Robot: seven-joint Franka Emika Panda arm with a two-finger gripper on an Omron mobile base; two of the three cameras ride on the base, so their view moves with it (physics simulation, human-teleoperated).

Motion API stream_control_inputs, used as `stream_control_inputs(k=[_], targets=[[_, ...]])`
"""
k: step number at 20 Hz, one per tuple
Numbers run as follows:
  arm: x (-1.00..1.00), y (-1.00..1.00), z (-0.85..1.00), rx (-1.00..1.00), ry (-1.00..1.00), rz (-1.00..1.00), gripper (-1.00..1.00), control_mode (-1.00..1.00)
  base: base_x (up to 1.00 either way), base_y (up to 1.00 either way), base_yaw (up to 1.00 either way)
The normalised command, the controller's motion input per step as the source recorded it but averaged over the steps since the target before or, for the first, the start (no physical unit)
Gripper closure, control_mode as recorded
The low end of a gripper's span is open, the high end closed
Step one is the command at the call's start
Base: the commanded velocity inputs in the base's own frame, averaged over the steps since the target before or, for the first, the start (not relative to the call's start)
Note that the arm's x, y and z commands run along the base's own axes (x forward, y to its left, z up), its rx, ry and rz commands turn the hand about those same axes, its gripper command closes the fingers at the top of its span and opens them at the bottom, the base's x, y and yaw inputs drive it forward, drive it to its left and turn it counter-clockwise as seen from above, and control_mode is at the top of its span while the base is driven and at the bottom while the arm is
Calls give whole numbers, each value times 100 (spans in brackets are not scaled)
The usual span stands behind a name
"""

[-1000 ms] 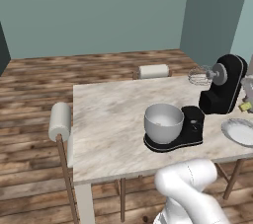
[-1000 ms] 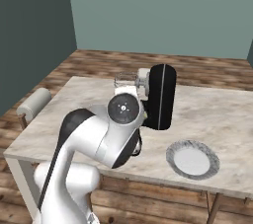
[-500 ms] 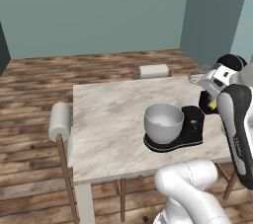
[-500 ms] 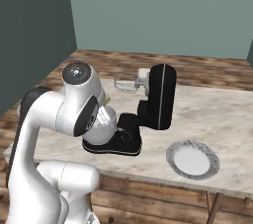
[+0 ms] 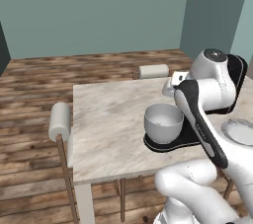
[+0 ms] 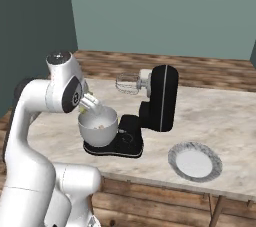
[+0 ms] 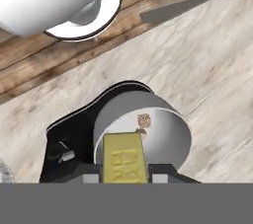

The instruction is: Add butter and sugar cubes to the stand mixer bowl and then turn on the stand mixer to begin making frosting.

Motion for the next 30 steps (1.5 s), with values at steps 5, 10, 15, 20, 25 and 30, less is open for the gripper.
stream_control_inputs(k=[5, 10, 15, 20, 25, 30], targets=[[68, 16, -63, -8, 17, 24, 100, -100, 0, 0, 0], [59, 0, -65, -1, 9, 19, 100, -100, 0, 0, 0], [24, 0, -58, 0, -1, 7, 100, -100, 0, 0, 0], [5, 8, -48, -1, -10, 1, 100, -100, 0, 0, 0], [2, 9, -52, -1, -16, 0, 100, -100, 0, 0, 0], [18, 4, -44, 0, -14, 0, 100, -100, 0, 0, 0]])
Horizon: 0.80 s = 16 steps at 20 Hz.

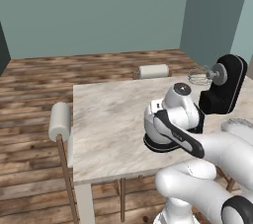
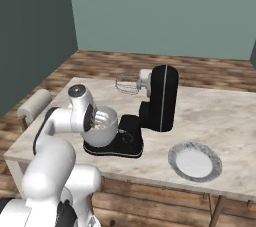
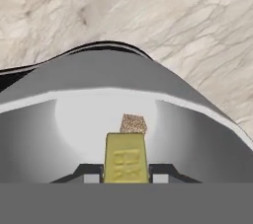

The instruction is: Add butter and sugar cubes to the stand mixer bowl and then turn on the stand mixer to begin making frosting.

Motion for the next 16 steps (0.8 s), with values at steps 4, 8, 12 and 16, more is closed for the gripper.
stream_control_inputs(k=[4, 8, 12, 16], targets=[[34, 0, -28, 0, -8, 0, 100, -100, 0, 0, 0], [29, 0, -22, 0, -3, 0, 100, -100, 0, 0, 0], [19, 11, -17, 0, 0, 1, -100, -100, 0, 0, 0], [-2, -11, -1, 0, 1, 2, -100, -100, 0, 0, 0]])
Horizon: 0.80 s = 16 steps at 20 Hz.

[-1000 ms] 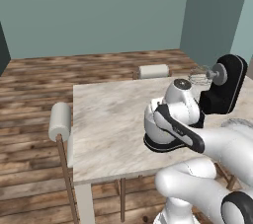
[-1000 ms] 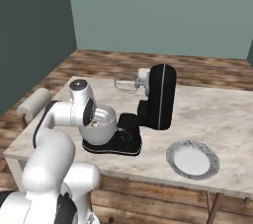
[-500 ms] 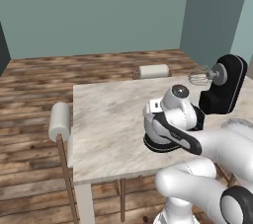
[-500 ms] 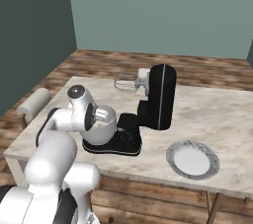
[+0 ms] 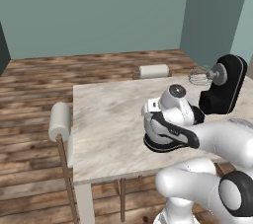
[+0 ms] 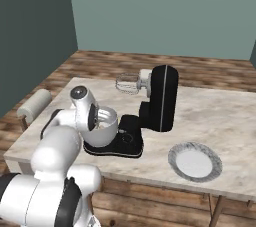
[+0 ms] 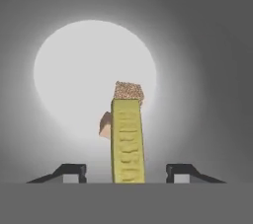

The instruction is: Add butter and sugar cubes to the stand mixer bowl and then turn on the stand mixer to begin making frosting.

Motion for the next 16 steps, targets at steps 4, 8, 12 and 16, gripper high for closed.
stream_control_inputs(k=[4, 8, 12, 16], targets=[[-10, -26, 0, 0, 0, 0, -100, -100, 0, 0, 0], [-18, -32, 19, 1, 0, 0, -100, -100, 0, 0, 0], [-48, -37, 59, 4, -2, 0, -100, -100, 0, 0, 0], [-52, -41, 74, 4, -3, 0, -100, -100, 0, 0, 0]])
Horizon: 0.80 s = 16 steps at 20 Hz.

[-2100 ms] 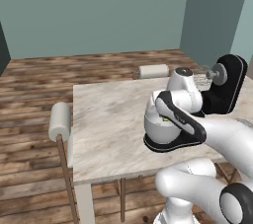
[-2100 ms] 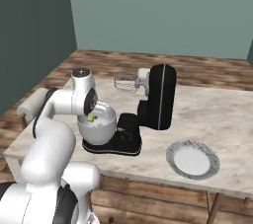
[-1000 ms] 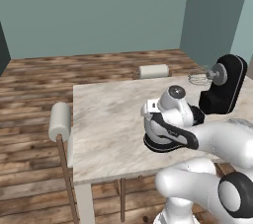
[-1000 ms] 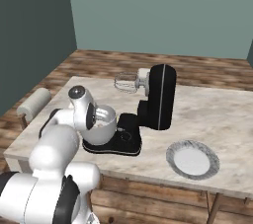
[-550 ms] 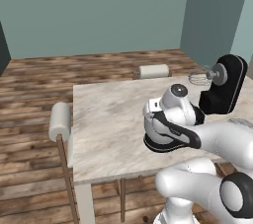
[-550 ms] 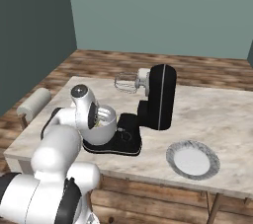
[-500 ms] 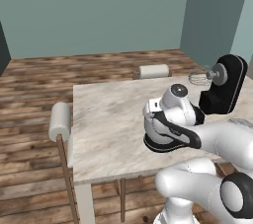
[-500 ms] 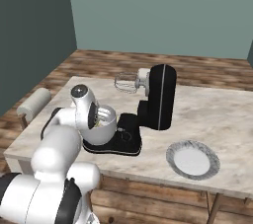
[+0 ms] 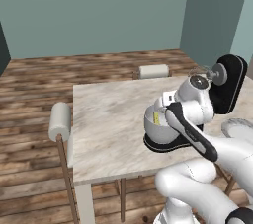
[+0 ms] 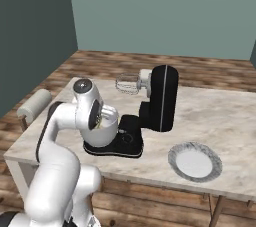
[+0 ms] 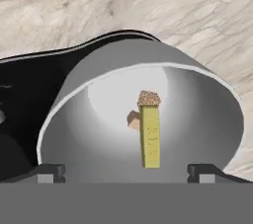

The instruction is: Add butter and sugar cubes to the stand mixer bowl and then turn on the stand mixer to begin making frosting.

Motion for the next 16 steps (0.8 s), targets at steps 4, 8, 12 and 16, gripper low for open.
stream_control_inputs(k=[4, 8, 12, 16], targets=[[-46, -53, 54, 3, -1, -1, -100, -100, 0, 0, 0], [-56, -59, 36, 3, 1, -11, -100, -100, 0, 0, 0], [-89, -75, 38, 10, 0, -10, -100, -100, 0, 0, 0], [-100, -70, 46, 13, -5, -8, -100, -100, 0, 0, 0]])
